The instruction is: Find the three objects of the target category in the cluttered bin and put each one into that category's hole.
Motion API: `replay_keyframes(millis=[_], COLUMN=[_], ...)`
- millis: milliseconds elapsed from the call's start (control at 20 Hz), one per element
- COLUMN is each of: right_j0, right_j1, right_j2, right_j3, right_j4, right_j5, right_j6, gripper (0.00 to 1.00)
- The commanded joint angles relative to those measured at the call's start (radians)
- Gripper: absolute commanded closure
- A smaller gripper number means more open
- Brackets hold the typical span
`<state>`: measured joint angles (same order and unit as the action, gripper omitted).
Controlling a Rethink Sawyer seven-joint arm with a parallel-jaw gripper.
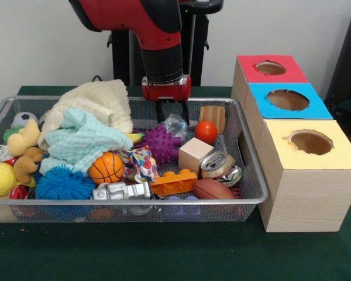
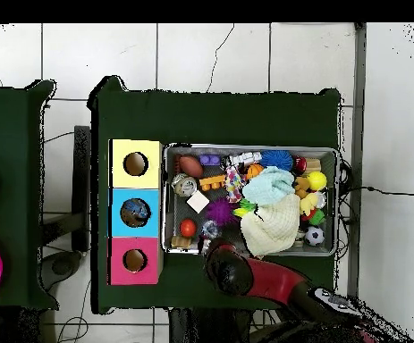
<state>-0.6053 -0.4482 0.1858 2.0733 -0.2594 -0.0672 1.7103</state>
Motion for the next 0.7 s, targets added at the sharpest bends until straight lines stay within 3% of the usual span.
replay_keyframes(millis=[50,100,150,700], right_j0=[0.027,0.031,0.029,0.045], right_j1=[-0.005,-0.006,-0.006,-0.029], right_j2=[-0.011,-0.015,-0.009,-0.015], right_j3=[-0.171,-0.177,-0.188,-0.197], right_j4=[-0.061,-0.068,-0.084,-0.09], right_j5=[-0.074,-0.072,-0.066,-0.045], right_j6=[0.071,0.067,0.067,0.09], gripper=[0.0,0.0,1.0,1.0])
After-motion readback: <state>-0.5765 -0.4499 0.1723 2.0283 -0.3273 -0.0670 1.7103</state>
